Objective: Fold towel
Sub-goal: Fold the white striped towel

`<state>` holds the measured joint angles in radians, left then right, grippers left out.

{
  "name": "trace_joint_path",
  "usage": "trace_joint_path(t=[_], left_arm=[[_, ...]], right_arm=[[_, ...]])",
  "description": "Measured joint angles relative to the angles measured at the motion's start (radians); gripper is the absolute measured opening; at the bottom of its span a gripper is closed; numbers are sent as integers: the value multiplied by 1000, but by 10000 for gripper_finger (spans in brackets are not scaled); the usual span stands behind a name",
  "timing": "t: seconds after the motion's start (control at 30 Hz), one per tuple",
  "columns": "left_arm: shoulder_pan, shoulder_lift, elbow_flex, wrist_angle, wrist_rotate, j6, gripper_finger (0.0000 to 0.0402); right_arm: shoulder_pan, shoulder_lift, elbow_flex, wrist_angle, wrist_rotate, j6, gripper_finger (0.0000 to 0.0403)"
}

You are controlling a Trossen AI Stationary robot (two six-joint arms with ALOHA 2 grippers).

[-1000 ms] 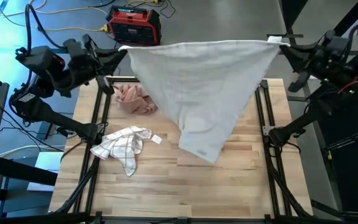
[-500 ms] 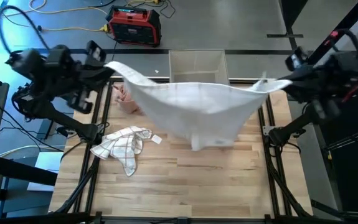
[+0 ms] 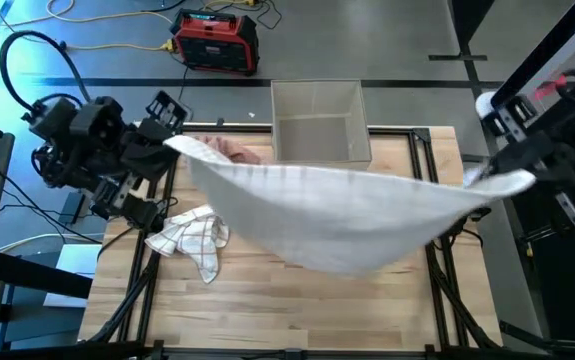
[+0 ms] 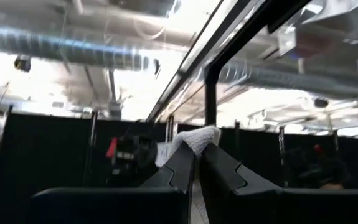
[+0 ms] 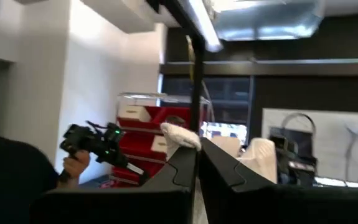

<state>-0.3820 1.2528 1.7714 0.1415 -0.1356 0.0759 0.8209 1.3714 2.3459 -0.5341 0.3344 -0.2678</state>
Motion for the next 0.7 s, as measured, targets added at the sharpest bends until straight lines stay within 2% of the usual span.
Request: trace_joint_path(t=[0.13, 0.3, 0.47, 0.57, 0.7], left_arm=[[-17, 31, 29, 41, -2, 14, 7], [-19, 74, 105, -9, -12, 20, 7], [-18, 89, 156, -140, -189, 39, 7], [-15, 89, 156, -220, -254, 54, 7], [17, 71, 155, -324, -309, 213, 7]], right_arm=[[118, 8, 0, 72, 108, -138, 0], [261, 9, 0, 133, 337, -303, 0], [334, 9, -1, 152, 635, -358, 0], [347, 9, -22, 146, 779, -361, 0], [322, 12, -32, 68, 1061, -389, 0]])
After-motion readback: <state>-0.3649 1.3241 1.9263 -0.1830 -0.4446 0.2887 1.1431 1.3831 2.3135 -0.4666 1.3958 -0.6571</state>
